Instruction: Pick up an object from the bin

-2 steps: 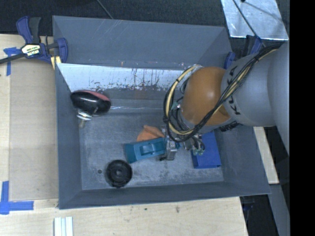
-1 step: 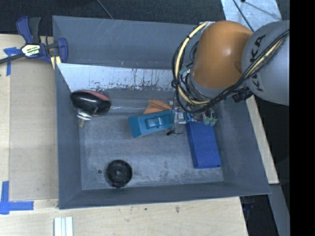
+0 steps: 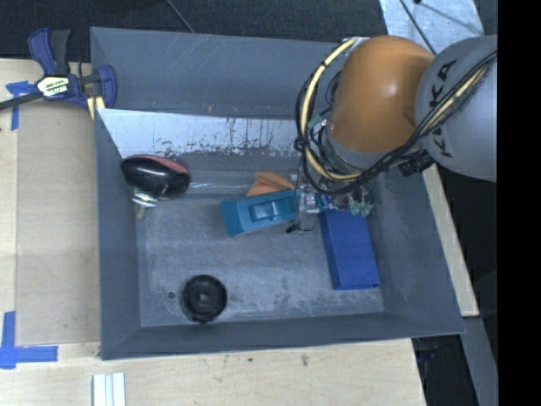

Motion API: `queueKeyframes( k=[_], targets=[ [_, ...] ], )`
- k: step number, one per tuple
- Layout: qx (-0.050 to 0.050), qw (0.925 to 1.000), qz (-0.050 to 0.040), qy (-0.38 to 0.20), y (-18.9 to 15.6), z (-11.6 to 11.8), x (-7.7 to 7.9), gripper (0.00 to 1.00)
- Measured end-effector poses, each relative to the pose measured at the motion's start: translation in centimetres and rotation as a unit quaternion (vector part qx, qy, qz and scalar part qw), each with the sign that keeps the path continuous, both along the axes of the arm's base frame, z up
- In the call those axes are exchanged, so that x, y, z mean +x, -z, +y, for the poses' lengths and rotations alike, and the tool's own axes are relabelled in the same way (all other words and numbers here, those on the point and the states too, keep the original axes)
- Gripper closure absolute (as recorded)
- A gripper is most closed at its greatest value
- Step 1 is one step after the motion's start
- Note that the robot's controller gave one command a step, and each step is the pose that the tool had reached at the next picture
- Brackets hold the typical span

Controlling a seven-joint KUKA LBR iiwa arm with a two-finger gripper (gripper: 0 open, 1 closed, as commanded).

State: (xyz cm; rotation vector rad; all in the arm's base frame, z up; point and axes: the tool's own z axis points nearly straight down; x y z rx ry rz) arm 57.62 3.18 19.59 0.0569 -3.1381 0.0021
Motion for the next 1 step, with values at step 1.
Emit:
queueKeyframes(
  k=[1],
  targets=[
    [0.0,1.0,0.003,0.004,-3.63,0.76,1.06,1.0]
  ],
)
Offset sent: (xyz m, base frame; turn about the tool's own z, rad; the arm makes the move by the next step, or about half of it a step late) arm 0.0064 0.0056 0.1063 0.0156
